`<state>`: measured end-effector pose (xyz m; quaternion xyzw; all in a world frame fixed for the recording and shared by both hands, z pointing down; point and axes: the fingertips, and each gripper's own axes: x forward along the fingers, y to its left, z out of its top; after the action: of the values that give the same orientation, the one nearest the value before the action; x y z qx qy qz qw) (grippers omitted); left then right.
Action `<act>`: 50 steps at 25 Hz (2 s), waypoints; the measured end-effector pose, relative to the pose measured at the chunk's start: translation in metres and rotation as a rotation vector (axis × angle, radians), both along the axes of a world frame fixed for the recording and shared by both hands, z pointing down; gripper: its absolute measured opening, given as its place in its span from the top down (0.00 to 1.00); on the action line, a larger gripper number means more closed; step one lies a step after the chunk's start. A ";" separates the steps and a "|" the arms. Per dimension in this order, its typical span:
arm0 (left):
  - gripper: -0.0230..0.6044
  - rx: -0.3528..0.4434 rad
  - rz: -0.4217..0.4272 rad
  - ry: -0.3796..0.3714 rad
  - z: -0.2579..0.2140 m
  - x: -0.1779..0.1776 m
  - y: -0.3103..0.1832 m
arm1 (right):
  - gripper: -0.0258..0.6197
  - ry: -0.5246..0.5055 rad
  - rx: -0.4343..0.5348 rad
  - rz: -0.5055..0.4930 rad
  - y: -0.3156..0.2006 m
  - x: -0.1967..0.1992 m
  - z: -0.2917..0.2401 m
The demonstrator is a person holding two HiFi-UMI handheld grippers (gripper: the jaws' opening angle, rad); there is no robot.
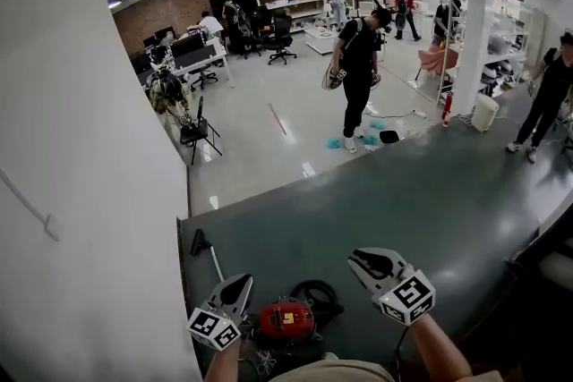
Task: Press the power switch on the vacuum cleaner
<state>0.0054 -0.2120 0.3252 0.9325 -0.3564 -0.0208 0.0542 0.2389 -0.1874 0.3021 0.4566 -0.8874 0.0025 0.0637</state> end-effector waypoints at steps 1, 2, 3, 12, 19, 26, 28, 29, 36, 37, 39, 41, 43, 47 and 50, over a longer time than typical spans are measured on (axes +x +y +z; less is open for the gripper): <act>0.96 0.000 -0.016 0.001 0.003 -0.003 0.001 | 0.86 0.012 0.002 0.021 0.002 0.012 0.006; 0.96 0.001 -0.031 -0.001 0.008 -0.007 0.002 | 0.86 0.022 0.000 0.041 0.003 0.023 0.014; 0.96 0.000 -0.046 -0.004 0.013 -0.011 0.002 | 0.86 0.029 -0.007 0.061 0.003 0.033 0.023; 0.96 -0.113 -0.142 -0.027 0.086 -0.056 -0.001 | 0.85 0.023 -0.139 0.142 -0.008 0.047 0.113; 0.96 -0.177 -0.140 -0.056 0.137 -0.044 0.014 | 0.85 0.050 -0.238 0.124 -0.001 0.028 0.171; 0.96 -0.234 -0.106 -0.058 0.161 -0.031 0.024 | 0.85 0.074 -0.282 0.066 0.009 -0.002 0.201; 0.96 -0.241 -0.091 -0.074 0.168 -0.028 0.024 | 0.85 0.081 -0.287 0.044 0.010 -0.010 0.209; 0.96 -0.245 -0.084 -0.082 0.171 -0.025 0.025 | 0.85 0.084 -0.290 0.034 0.012 -0.013 0.212; 0.96 -0.264 -0.079 -0.090 0.175 -0.017 0.027 | 0.85 0.109 -0.289 0.007 0.022 -0.022 0.218; 0.96 -0.264 -0.076 -0.091 0.175 -0.015 0.028 | 0.85 0.118 -0.275 0.019 0.023 -0.021 0.216; 0.96 -0.266 -0.067 -0.097 0.173 -0.011 0.030 | 0.87 0.121 -0.254 0.045 0.023 -0.016 0.211; 0.96 -0.270 -0.061 -0.101 0.173 -0.008 0.033 | 0.88 0.111 -0.244 0.060 0.024 -0.013 0.205; 0.96 -0.275 -0.061 -0.101 0.176 -0.010 0.037 | 0.88 0.102 -0.241 0.064 0.025 -0.013 0.204; 0.96 -0.284 -0.066 -0.097 0.180 -0.016 0.039 | 0.89 0.102 -0.241 0.058 0.026 -0.017 0.205; 0.96 -0.289 -0.073 -0.091 0.180 -0.019 0.039 | 0.89 0.104 -0.243 0.054 0.026 -0.021 0.206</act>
<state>-0.0135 -0.1727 0.5049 0.9015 -0.3913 0.0709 0.1708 0.2183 -0.1616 0.5078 0.4689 -0.8634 0.0880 0.1644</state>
